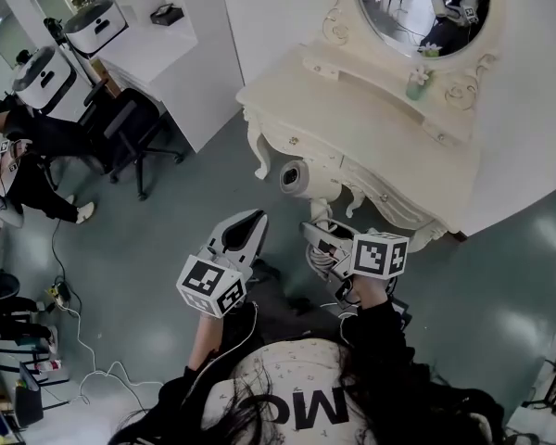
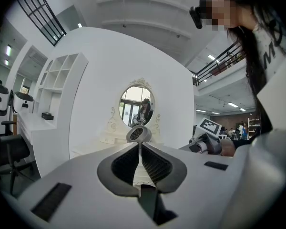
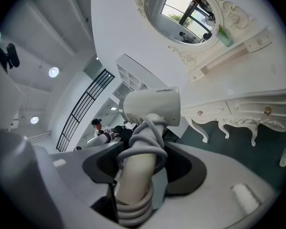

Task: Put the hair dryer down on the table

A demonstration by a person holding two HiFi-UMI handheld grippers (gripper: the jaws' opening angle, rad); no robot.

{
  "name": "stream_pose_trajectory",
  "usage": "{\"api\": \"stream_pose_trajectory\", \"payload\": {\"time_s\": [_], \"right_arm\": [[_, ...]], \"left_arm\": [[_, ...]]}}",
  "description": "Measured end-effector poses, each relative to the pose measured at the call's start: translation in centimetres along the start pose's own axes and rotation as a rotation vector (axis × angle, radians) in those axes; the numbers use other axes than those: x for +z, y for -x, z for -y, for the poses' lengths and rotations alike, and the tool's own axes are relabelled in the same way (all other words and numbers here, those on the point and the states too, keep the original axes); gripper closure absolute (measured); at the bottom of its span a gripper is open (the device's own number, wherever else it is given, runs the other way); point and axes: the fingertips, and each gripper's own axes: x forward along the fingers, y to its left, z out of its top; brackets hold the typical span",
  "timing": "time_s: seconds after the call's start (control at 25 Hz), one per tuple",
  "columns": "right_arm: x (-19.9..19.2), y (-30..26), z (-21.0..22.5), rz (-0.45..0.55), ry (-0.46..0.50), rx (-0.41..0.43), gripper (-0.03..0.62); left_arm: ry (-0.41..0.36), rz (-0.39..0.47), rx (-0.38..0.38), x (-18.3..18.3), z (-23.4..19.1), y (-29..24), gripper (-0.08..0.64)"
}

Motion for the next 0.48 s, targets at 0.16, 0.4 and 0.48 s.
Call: {"api": "stream_pose_trajectory", "payload": {"time_s": [0.16, 0.4, 0.48], "right_arm": [[0.6, -1.1, 0.5, -0.004, -0.011, -0.001, 0.324], [2.0, -3.9, 1.5, -0.010, -0.018, -0.011, 0.324], [2.4, -5.2, 2.0, -0.014, -0.021, -0.022, 0.324]], "left_arm": [[0.003, -0.011, 0.017, 0.0, -1.4, -0.4, 0.548], [0.013, -0.002, 0.023, 0.2, -4.6, -1.7, 0.548], [0.017, -0.003, 0.016, 0.3, -6.2, -2.5, 0.548]]}}
